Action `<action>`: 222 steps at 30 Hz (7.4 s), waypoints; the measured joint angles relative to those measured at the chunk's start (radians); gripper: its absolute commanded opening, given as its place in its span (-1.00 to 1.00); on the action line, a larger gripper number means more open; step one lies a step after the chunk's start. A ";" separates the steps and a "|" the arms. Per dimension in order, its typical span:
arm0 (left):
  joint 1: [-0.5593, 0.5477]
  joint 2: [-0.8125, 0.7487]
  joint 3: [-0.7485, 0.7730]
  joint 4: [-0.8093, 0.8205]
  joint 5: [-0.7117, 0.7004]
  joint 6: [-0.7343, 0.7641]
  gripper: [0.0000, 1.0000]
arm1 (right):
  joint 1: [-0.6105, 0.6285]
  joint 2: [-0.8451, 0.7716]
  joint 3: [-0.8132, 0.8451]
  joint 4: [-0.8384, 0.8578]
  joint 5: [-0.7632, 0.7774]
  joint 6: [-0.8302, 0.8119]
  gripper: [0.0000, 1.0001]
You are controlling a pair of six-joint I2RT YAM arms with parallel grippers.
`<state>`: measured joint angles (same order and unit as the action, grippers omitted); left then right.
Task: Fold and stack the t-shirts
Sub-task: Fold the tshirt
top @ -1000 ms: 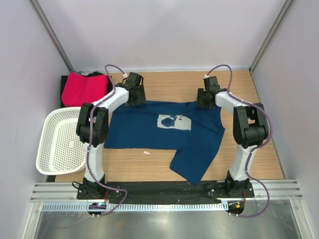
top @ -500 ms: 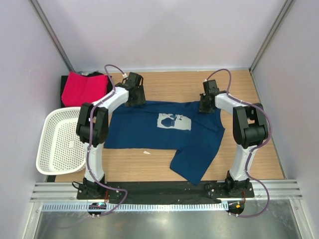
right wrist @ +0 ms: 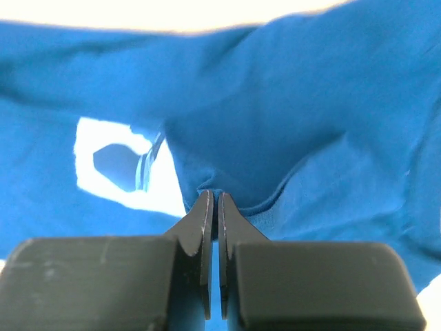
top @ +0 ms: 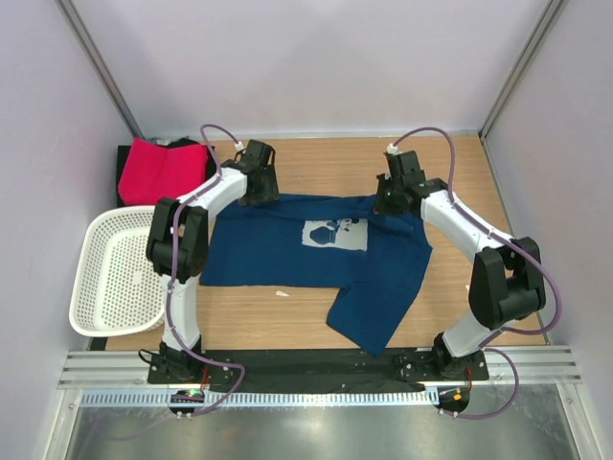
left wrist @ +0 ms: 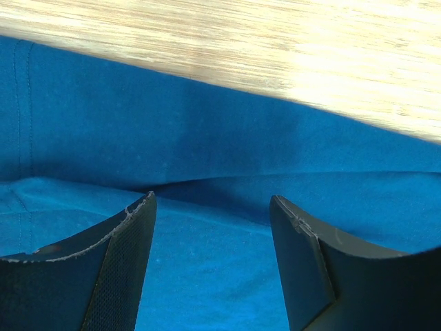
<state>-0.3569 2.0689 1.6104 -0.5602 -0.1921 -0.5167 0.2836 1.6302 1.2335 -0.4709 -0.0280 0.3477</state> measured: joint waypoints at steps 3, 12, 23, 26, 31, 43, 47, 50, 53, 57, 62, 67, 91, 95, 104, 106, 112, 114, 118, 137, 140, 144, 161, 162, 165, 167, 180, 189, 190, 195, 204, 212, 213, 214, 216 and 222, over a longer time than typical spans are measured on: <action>0.000 0.000 -0.004 -0.001 0.000 0.000 0.36 | 0.050 -0.043 -0.072 -0.013 -0.013 0.039 -0.65; 0.000 0.000 -0.005 -0.017 0.000 0.001 0.38 | 0.114 -0.046 -0.173 -0.177 -0.010 0.104 0.55; -0.148 -0.005 0.071 -0.037 0.035 -0.012 0.41 | 0.017 0.023 0.078 -0.240 0.198 0.135 0.18; -0.221 -0.019 0.082 -0.025 0.062 -0.039 0.43 | 0.006 0.120 0.118 -0.182 0.189 0.134 0.10; -0.246 -0.039 0.060 -0.018 0.084 -0.077 0.43 | 0.016 0.229 0.096 -0.138 0.160 0.134 0.08; -0.218 -0.089 -0.032 -0.015 0.079 -0.082 0.44 | 0.018 0.203 -0.038 -0.138 0.208 0.143 -0.02; -0.219 -0.089 -0.034 -0.014 0.081 -0.081 0.44 | 0.018 0.126 -0.114 -0.188 0.233 0.164 -0.03; -0.219 -0.089 -0.034 -0.013 0.095 -0.076 0.43 | 0.018 0.061 -0.156 -0.248 0.256 0.187 -0.12; -0.225 -0.089 -0.031 -0.013 0.113 -0.055 0.44 | 0.018 -0.030 -0.180 -0.295 0.272 0.212 -0.16; -0.259 -0.089 -0.008 -0.012 0.127 -0.018 0.44 | 0.018 -0.142 -0.238 -0.333 0.289 0.255 -0.16; -0.332 -0.084 0.050 -0.006 0.119 0.012 0.44 | 0.018 -0.212 -0.322 -0.414 0.288 0.292 -0.07; -0.336 -0.049 0.145 -0.013 0.094 -0.013 0.41 | 0.018 -0.208 -0.219 -0.410 0.314 0.283 0.06; 0.073 0.243 0.290 -0.112 -0.045 -0.111 0.24 | -0.071 0.365 0.137 -0.015 0.354 0.215 0.05; 0.084 0.245 0.293 -0.112 -0.051 -0.113 0.23 | -0.085 0.341 0.098 0.006 0.359 0.215 0.05; 0.153 0.260 0.312 -0.081 -0.032 -0.126 0.23 | -0.153 0.311 0.057 0.016 0.349 0.184 0.05; 0.167 0.261 0.314 -0.070 -0.007 -0.122 0.23 | -0.155 0.311 0.061 0.013 0.344 0.172 0.05; 0.163 0.261 0.314 -0.049 0.032 -0.050 0.29 | -0.163 0.320 0.133 -0.071 0.312 0.124 0.21; 0.155 0.256 0.314 -0.048 0.037 -0.024 0.34 | -0.164 0.320 0.186 -0.108 0.296 0.110 0.23; 0.133 0.191 0.283 -0.051 0.034 0.010 0.40 | -0.168 0.319 0.315 -0.143 0.277 0.087 0.25; 0.091 0.014 0.011 -0.045 -0.032 -0.049 0.30 | -0.175 0.453 0.306 -0.132 0.314 0.101 0.18; 0.092 0.046 0.008 -0.045 -0.033 -0.052 0.30 | -0.187 0.460 0.302 -0.113 0.311 0.107 0.18; 0.092 0.074 0.008 -0.046 -0.037 -0.056 0.29 | -0.203 0.474 0.314 -0.099 0.303 0.106 0.18; 0.121 0.277 0.338 -0.063 -0.003 -0.049 0.28 | -0.252 0.818 0.863 -0.107 0.281 0.004 0.29; 0.122 0.277 0.338 -0.064 0.001 -0.047 0.29 | -0.253 0.830 0.891 -0.119 0.270 -0.002 0.34; 0.123 0.266 0.336 -0.073 0.006 -0.032 0.35 | -0.255 0.830 0.932 -0.164 0.237 -0.014 0.53; 0.123 0.237 0.321 -0.092 0.007 -0.022 0.40 | -0.255 0.808 0.938 -0.183 0.214 -0.021 0.65; 0.124 -0.634 -0.274 -0.112 0.017 -0.193 0.45 | -0.252 -0.245 0.127 -0.139 0.177 0.134 0.71; 0.124 -0.753 -0.751 -0.142 0.018 -0.408 0.26 | -0.249 -0.534 -0.480 -0.222 0.116 0.288 0.65; 0.124 -0.753 -0.780 -0.134 0.016 -0.425 0.24 | -0.248 -0.546 -0.521 -0.232 0.109 0.298 0.63; 0.129 -0.714 -0.799 -0.061 -0.018 -0.475 0.20 | -0.246 -0.563 -0.592 -0.232 0.080 0.319 0.57; 0.135 -0.541 -0.760 0.052 -0.099 -0.525 0.04 | -0.228 -0.533 -0.594 -0.200 0.037 0.351 0.56; 0.153 -0.515 -0.760 0.109 -0.128 -0.539 -0.10 | -0.125 -0.531 -0.596 -0.200 0.010 0.407 0.56; 0.153 -0.507 -0.761 0.117 -0.128 -0.543 -0.14 | -0.105 -0.531 -0.599 -0.201 0.010 0.418 0.56; 0.153 -0.500 -0.762 0.124 -0.128 -0.547 -0.17 | -0.092 -0.531 -0.603 -0.201 0.010 0.427 0.56; 0.153 -0.494 -0.764 0.138 -0.130 -0.549 -0.23 | -0.074 -0.531 -0.616 -0.206 0.011 0.444 0.56; 0.154 -0.493 -0.776 0.172 -0.134 -0.550 -0.47 | -0.036 -0.529 -0.632 -0.220 0.014 0.481 0.56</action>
<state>-0.2028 1.5757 0.8345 -0.3885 -0.3260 -1.0672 0.2478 1.1011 0.6010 -0.6914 -0.0135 0.8291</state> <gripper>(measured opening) 0.324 0.781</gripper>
